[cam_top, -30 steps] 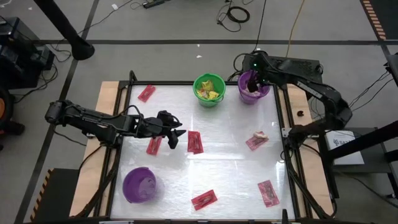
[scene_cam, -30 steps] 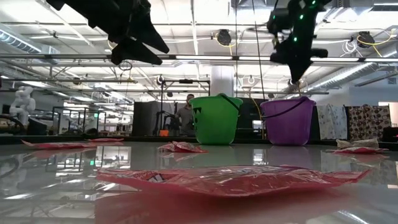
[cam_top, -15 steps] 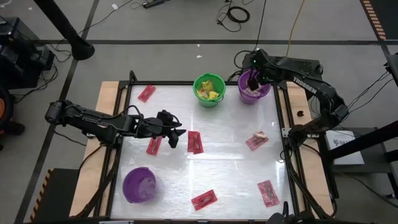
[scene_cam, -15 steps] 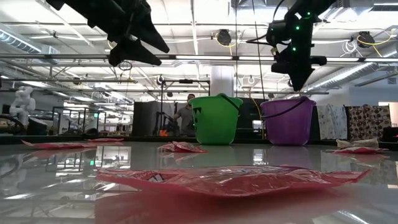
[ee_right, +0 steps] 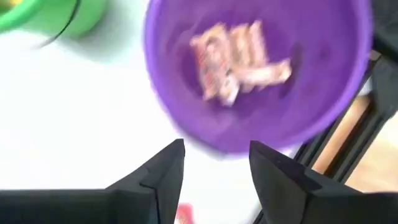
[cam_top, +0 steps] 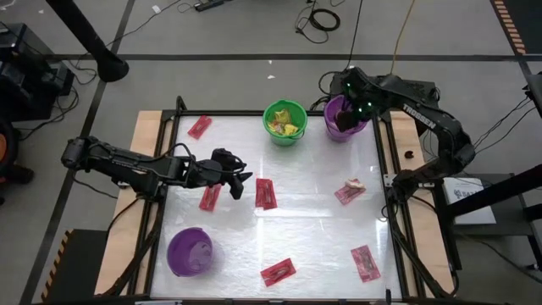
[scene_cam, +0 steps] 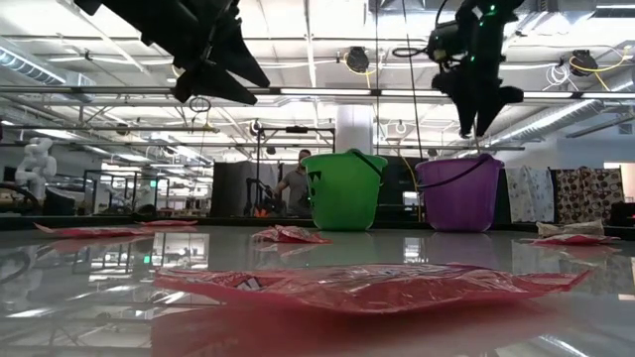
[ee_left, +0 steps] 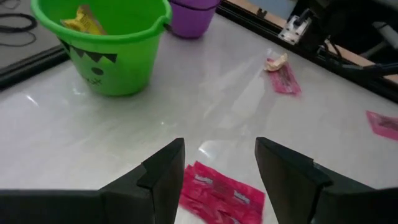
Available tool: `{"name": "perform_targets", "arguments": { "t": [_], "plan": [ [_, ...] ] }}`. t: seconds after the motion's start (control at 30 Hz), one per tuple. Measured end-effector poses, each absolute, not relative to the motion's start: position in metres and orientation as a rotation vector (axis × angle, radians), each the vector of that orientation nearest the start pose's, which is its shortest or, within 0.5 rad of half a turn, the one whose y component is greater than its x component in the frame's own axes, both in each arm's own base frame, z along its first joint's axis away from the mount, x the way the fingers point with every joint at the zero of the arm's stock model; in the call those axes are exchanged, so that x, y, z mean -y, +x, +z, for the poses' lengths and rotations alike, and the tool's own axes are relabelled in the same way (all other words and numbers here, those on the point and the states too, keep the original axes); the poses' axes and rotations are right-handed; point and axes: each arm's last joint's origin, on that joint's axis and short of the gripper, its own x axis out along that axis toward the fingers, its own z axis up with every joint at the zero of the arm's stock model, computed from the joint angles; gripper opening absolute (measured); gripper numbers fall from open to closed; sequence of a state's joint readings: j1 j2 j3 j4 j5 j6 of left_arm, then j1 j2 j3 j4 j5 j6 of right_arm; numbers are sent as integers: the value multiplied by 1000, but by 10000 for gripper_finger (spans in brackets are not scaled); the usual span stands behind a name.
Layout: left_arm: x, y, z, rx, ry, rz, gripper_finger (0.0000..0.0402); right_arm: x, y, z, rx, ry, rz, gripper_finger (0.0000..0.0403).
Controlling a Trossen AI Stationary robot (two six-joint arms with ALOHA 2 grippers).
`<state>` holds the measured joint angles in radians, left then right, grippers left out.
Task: Sort candy by brand, put in halloween buckets
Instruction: Put the light brown chocolate bar into the top violet bucket
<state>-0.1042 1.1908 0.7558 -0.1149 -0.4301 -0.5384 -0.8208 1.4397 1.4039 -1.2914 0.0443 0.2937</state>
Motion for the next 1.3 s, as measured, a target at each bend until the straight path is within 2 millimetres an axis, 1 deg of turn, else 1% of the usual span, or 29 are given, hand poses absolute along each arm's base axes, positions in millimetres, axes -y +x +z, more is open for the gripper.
{"name": "perform_targets", "arguments": {
  "t": [0.1, 0.2, 0.3, 0.4, 0.47, 0.57, 0.63, 0.73, 0.83, 0.9, 1.0, 1.13, 1.3],
  "plan": [
    [9, 250, 251, -437, -342, 460, 203, 166, 174, 331, -1179, 776, -882, 171],
    [2, 250, 251, -436, -332, 482, 203, 138, 175, 338, -1186, 755, -834, 169],
    [-6, 250, 251, -432, -339, 514, 203, 107, 176, 336, -1159, 742, -787, 169],
    [-14, 252, 248, -435, -344, 546, 203, 81, 177, 320, -1148, 746, -751, 169],
    [-17, 252, 246, -446, -346, 561, 203, 68, 176, 303, -1155, 766, -748, 169],
    [-19, 255, 242, -456, -350, 571, 203, 53, 174, 271, -1183, 788, -747, 169],
    [-19, 256, 240, -467, -347, 572, 203, 48, 172, 249, -1201, 790, -750, 169],
    [-19, 259, 237, -478, -339, 550, 203, 43, 170, 224, -1209, 813, -767, 169],
    [-19, 272, 236, -450, -284, 429, 203, 39, 171, 205, -1195, 826, -764, 169],
    [-21, 282, 232, -424, -231, 350, 203, 38, 172, 196, -1176, 834, -761, 169],
    [-28, 298, 220, -389, -196, 307, 203, 37, 172, 187, -1148, 846, -773, 169],
    [-37, 317, 199, -334, -256, 331, 203, 34, 166, 177, -1162, 848, -830, 169],
    [-40, 329, 171, -370, -284, 345, 203, 29, 163, 167, -1162, 857, -843, 169]
  ]
}}
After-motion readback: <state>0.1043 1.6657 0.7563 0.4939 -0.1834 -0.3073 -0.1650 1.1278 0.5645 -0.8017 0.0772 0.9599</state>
